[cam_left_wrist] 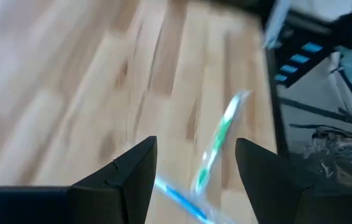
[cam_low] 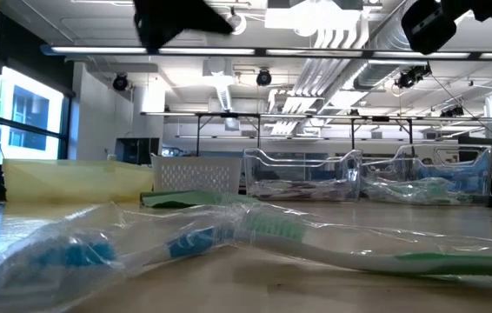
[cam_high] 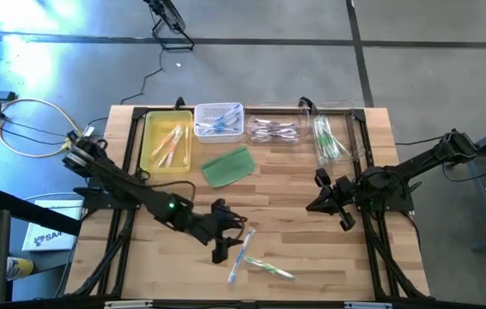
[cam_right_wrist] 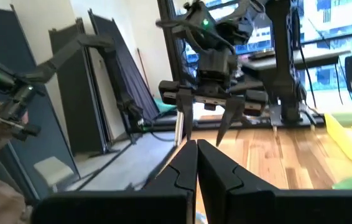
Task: Pick & Place Toothbrushes
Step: Put the blue toothbrush into the white bin
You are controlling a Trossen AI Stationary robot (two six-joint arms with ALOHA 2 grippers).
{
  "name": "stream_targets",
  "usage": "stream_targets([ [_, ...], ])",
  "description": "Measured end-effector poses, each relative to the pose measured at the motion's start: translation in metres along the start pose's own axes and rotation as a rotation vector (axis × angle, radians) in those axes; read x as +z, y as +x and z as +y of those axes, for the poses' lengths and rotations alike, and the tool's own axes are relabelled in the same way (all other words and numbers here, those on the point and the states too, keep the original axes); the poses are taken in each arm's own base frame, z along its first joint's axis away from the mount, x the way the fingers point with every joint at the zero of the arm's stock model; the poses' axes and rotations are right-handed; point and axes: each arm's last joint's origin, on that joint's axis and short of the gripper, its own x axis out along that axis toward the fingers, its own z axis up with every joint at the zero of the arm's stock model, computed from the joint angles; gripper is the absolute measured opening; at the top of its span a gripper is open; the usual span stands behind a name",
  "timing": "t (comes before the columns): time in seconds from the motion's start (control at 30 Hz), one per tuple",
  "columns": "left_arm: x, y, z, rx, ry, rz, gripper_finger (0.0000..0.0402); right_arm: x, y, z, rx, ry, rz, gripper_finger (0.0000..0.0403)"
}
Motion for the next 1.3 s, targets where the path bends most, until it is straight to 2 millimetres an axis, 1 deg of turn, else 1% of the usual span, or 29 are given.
stream_targets([
  [0.2,-0.03,0.023,-0.003,0.039,-0.221,0.146,0.0213,-0.01,0.0,-0.002,-0.024,0.003,0.101,0.0004],
  [0.27,-0.04,0.029,-0.004,0.058,-0.261,0.181,0.0213,-0.012,0.0,-0.003,-0.03,0.003,0.126,0.0004],
  [0.33,-0.045,0.04,-0.009,0.039,-0.305,0.163,0.0213,-0.014,0.0,-0.003,-0.036,0.006,0.146,0.0004],
  [0.4,-0.053,0.042,-0.012,0.042,-0.307,0.182,0.0213,-0.014,0.0,-0.003,-0.034,0.007,0.143,0.0004],
  [0.47,-0.052,0.048,-0.016,0.01,-0.326,0.155,0.0213,-0.014,0.0,-0.003,-0.037,0.042,0.145,0.0003],
  [0.57,-0.054,0.048,-0.014,0.013,-0.3,0.162,0.0213,-0.017,0.001,-0.004,-0.049,0.125,0.168,0.0003],
  [0.63,-0.053,0.049,-0.015,0.006,-0.275,0.155,0.0213,-0.023,0.003,-0.005,-0.07,0.153,0.207,0.0003],
  [0.7,-0.052,0.049,-0.016,-0.013,-0.284,0.159,0.0213,-0.029,0.005,-0.007,-0.101,0.16,0.247,0.0003],
  [0.8,-0.054,0.049,-0.017,-0.044,-0.345,0.204,0.0213,-0.034,0.009,-0.01,-0.156,0.152,0.268,0.0003],
  [0.97,-0.068,0.059,-0.019,-0.02,-0.416,0.24,0.0211,-0.041,0.014,-0.013,-0.234,0.138,0.276,0.0002],
  [1.07,-0.073,0.067,-0.019,-0.025,-0.446,0.238,0.0194,-0.043,0.016,-0.014,-0.239,0.135,0.275,0.0002],
  [1.13,-0.074,0.072,-0.022,-0.057,-0.458,0.21,0.0174,-0.044,0.018,-0.014,-0.24,0.134,0.279,0.0002],
  [1.3,-0.06,0.079,-0.034,-0.096,-0.394,0.171,0.0108,-0.048,0.019,-0.015,-0.245,0.133,0.296,0.0002],
])
